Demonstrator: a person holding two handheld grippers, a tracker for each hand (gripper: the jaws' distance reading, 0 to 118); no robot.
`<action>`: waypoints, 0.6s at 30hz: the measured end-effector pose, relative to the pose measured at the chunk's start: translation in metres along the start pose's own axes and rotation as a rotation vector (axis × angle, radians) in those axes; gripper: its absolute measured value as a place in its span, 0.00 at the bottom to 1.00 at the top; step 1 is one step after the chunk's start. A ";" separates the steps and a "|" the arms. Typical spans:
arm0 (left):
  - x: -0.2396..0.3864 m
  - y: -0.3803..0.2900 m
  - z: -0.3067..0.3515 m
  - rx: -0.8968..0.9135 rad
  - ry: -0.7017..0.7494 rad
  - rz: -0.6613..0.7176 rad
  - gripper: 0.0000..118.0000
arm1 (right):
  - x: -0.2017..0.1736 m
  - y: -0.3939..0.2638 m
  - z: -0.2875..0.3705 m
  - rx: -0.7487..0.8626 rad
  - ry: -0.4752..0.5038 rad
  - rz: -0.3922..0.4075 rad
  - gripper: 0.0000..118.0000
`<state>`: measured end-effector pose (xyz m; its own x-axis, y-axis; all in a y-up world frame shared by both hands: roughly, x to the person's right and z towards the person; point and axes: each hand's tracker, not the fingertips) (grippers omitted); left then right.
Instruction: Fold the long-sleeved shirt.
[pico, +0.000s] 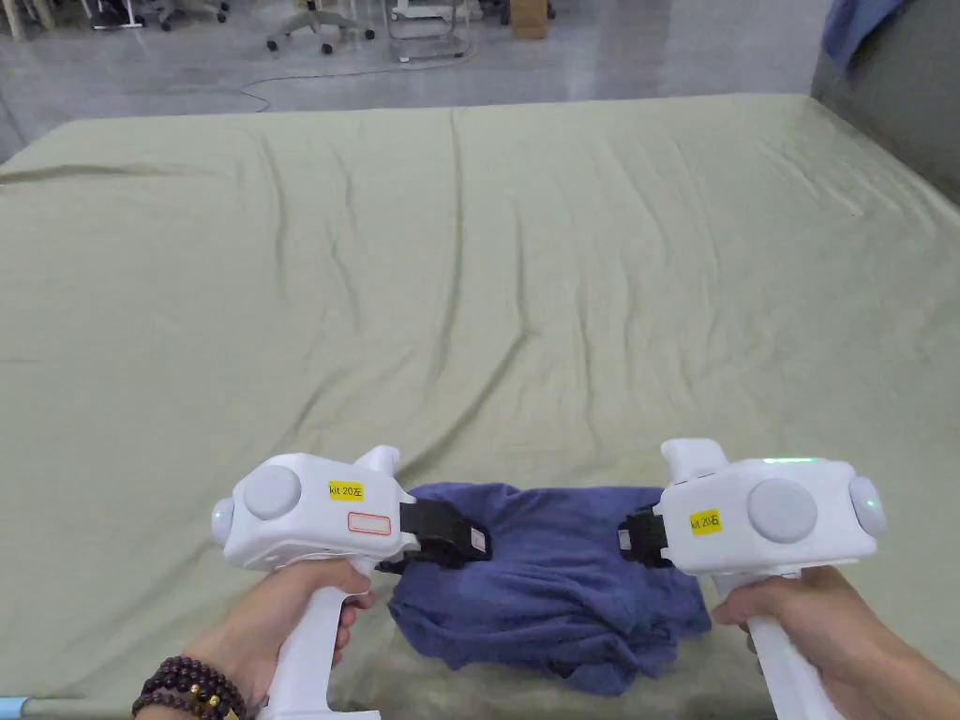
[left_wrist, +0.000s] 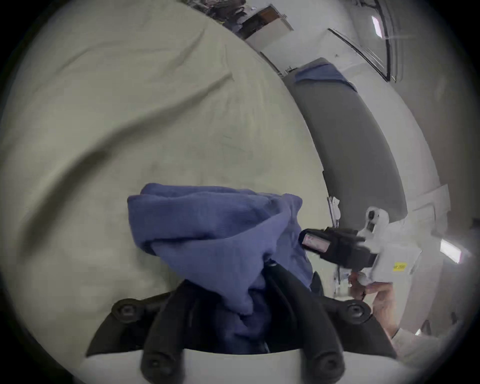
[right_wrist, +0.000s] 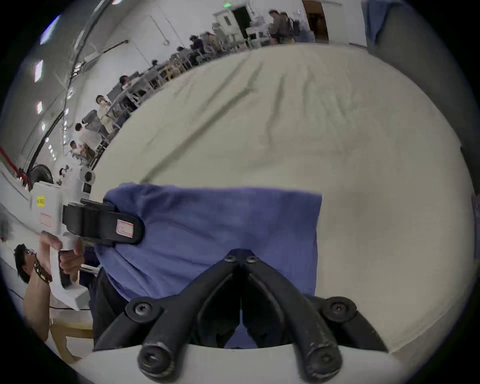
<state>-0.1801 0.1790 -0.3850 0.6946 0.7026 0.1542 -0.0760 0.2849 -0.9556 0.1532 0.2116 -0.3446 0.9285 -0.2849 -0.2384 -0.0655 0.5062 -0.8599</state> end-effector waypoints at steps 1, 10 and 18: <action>-0.002 0.001 0.009 -0.004 0.018 -0.033 0.14 | -0.012 0.003 0.002 0.024 0.000 0.014 0.00; -0.102 0.025 0.167 0.058 0.156 -0.145 0.14 | -0.182 0.041 -0.034 0.262 0.065 0.182 0.00; -0.247 0.050 0.337 0.086 0.381 -0.092 0.14 | -0.347 0.071 -0.132 0.319 0.229 0.316 0.00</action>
<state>-0.5964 0.2393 -0.3863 0.9158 0.3839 0.1180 -0.0497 0.3998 -0.9152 -0.2213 0.2394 -0.3828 0.7750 -0.2308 -0.5883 -0.1824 0.8096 -0.5579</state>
